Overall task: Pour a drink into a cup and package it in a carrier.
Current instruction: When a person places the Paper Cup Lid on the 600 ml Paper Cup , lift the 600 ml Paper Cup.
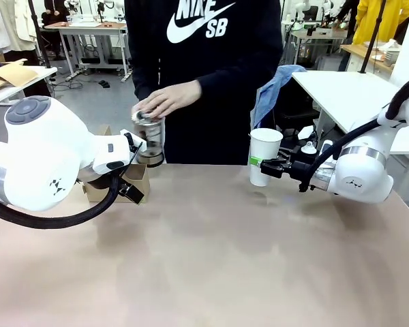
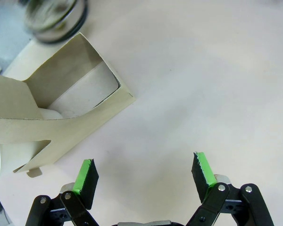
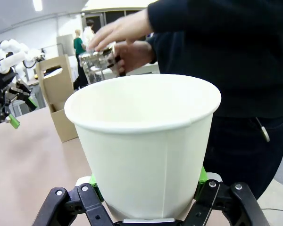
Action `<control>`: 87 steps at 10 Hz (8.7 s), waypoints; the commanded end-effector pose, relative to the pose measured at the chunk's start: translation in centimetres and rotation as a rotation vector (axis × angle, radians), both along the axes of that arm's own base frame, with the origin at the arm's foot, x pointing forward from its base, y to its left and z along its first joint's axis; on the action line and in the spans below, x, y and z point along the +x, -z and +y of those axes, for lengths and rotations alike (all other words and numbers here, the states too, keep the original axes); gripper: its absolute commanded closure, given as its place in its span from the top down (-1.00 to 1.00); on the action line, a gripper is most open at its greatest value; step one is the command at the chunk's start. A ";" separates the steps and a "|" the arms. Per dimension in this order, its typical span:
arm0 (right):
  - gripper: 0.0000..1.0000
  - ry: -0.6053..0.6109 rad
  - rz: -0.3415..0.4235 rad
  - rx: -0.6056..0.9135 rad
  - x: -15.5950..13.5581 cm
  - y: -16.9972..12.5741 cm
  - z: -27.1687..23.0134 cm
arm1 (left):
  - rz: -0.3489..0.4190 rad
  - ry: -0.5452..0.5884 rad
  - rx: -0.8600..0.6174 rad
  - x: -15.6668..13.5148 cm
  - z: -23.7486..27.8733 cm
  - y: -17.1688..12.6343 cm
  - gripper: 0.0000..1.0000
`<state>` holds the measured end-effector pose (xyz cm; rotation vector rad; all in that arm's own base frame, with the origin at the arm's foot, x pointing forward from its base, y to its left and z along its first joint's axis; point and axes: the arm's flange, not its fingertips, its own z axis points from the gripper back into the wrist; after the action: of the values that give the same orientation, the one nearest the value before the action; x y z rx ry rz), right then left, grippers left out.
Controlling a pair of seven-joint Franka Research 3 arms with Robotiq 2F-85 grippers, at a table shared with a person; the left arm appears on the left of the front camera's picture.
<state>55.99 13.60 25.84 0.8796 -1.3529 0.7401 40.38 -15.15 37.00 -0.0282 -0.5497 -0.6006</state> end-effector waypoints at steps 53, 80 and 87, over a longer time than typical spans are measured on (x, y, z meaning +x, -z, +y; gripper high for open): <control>0.60 0.001 -0.008 0.003 -0.3 -0.8 0.1 | 0.000 0.001 -0.001 0.0 0.0 0.0 1.00; 0.60 0.001 -0.008 0.003 -0.3 -0.8 0.1 | 0.000 0.001 -0.001 0.0 0.0 0.0 1.00; 0.60 -0.038 0.000 0.001 -0.7 -2.2 -0.6 | 0.000 0.001 -0.001 0.0 0.0 0.0 1.00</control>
<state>55.58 13.49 26.09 0.8826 -1.3462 0.7498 40.38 -15.15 37.00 -0.0282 -0.5497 -0.6006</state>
